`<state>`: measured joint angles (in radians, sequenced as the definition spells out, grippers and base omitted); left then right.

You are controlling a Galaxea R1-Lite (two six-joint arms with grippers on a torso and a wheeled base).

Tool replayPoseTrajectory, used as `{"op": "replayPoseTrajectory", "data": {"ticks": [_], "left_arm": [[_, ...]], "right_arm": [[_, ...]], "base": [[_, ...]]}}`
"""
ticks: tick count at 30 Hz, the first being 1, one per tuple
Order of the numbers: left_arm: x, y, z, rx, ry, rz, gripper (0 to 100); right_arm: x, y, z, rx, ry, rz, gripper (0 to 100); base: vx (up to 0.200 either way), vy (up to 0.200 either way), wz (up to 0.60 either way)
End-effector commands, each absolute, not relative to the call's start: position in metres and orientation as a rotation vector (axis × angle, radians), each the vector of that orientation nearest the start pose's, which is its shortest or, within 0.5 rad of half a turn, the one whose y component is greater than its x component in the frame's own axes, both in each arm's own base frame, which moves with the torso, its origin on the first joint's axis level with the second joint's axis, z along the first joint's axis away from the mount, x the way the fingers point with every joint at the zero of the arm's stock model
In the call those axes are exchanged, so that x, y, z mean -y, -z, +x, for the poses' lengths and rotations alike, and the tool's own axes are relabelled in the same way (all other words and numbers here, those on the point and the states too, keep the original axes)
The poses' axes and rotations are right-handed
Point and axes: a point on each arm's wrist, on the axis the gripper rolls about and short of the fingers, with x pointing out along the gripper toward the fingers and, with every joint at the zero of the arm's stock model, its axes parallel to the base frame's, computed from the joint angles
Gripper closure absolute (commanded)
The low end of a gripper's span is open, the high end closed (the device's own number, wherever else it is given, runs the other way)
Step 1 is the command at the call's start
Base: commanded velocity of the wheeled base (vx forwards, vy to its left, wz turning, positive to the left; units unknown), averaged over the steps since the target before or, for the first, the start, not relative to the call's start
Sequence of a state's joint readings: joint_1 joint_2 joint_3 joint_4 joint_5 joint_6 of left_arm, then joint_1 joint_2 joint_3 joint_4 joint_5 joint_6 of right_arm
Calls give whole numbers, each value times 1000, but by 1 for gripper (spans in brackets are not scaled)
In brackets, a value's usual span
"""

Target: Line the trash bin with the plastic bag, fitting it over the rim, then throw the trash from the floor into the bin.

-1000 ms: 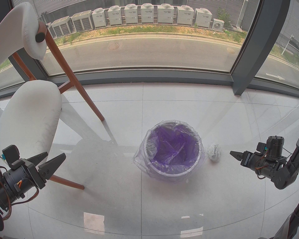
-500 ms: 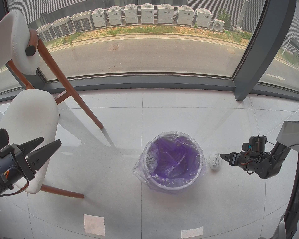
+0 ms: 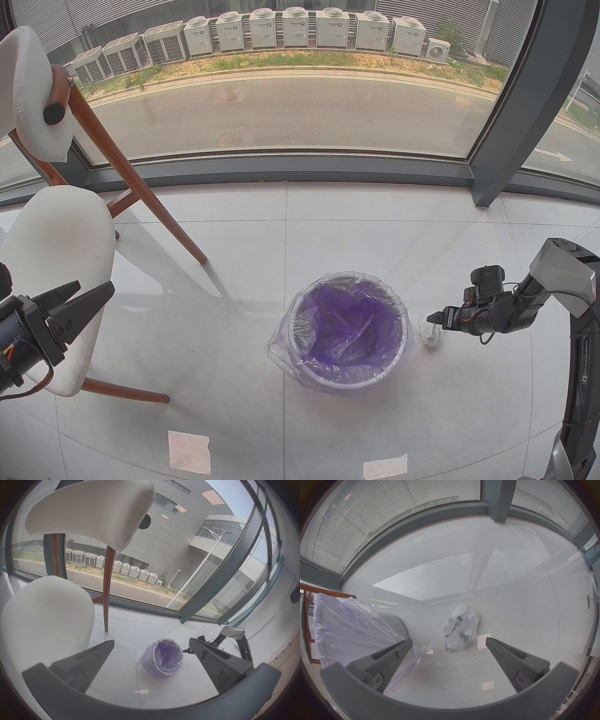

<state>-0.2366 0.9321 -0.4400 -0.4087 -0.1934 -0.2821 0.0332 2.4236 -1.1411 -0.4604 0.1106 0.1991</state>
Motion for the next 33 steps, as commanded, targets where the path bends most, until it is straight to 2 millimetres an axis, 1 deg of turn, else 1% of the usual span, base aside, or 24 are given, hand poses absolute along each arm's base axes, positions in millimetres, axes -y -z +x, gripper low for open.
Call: {"op": "replayPoseTrajectory", "data": {"ticks": [1, 4, 10, 14, 18, 20, 21, 26, 28, 30, 32, 33], "left_arm": [[28, -217, 105, -132, 397, -255, 0], [25, -218, 107, -121, 367, -216, 0], [23, -218, 108, -121, 348, -218, 0], [22, -217, 111, -127, 335, -218, 0], [20, -219, 112, -118, 315, -219, 0], [19, -218, 114, -125, 305, -219, 0], [19, -219, 114, -123, 302, -220, 0], [17, -221, 115, -115, 286, -219, 0], [13, -233, 116, -70, 254, -219, 0], [10, -242, 116, -36, 230, -219, 0], [8, -245, 115, -16, 216, -218, 0], [8, -246, 113, -10, 217, -217, 0]], "right_arm": [[-19, 44, 442, -870, -48, 215, 0], [-20, 48, 455, -873, -46, 214, 0], [-21, 54, 479, -877, -42, 213, 0], [-21, 63, 495, -893, -30, 206, 0], [-22, 71, 502, -916, -28, 205, 0], [-29, 76, 505, -922, -38, 196, 0], [-30, 77, 506, -919, -39, 195, 100], [-31, 78, 506, -929, -38, 193, 100], [-30, 70, 507, -915, -36, 194, 100], [-25, 48, 509, -874, -23, 196, 100], [-14, 17, 509, -821, -5, 211, 100], [-8, 3, 505, -806, 6, 217, 100]], "base": [[0, 0, 0], [0, 0, 0], [0, 0, 0], [0, 0, 0], [0, 0, 0], [0, 0, 0], [0, 0, 0], [0, 0, 0], [0, 0, 0], [0, 0, 0], [0, 0, 0], [0, 0, 0]]}}
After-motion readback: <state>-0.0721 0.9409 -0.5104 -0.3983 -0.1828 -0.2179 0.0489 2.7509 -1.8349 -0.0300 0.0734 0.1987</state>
